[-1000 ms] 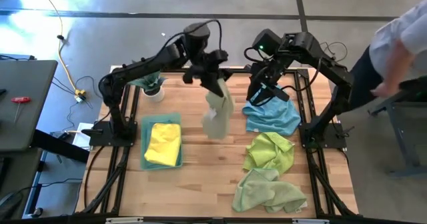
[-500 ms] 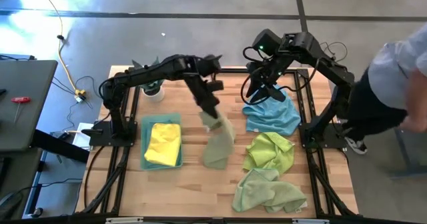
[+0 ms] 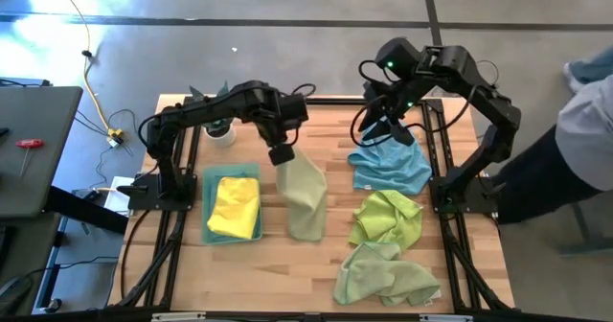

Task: Fold microfiber towels
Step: Fold the top green microfiber towel

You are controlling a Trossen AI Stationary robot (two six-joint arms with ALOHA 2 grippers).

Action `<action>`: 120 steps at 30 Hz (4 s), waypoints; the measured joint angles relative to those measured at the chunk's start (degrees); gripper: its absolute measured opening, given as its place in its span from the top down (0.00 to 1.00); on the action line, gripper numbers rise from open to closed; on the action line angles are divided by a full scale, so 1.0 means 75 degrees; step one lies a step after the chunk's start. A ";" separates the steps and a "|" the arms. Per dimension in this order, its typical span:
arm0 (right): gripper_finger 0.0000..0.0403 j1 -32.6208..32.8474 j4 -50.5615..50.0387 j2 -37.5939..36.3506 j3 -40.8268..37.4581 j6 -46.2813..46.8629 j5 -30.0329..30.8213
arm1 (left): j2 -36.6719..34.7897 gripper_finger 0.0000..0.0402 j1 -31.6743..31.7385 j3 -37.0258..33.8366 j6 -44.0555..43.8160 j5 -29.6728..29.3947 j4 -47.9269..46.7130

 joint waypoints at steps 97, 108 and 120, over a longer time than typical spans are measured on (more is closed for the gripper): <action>0.71 -0.0697 0.1133 0.0200 0.0000 -0.0919 -0.0442 | -0.0172 1.00 -0.0529 0.2443 0.3852 0.2775 0.1536; 0.71 0.0091 0.1888 0.1346 0.0000 -0.2166 -0.2416 | -0.0179 1.00 -0.1051 0.2443 0.4034 0.3155 0.1331; 0.70 0.0233 0.2171 0.2277 -0.0003 -0.3152 -0.3947 | -0.0261 1.00 -0.1082 0.2443 0.3087 0.3884 0.0416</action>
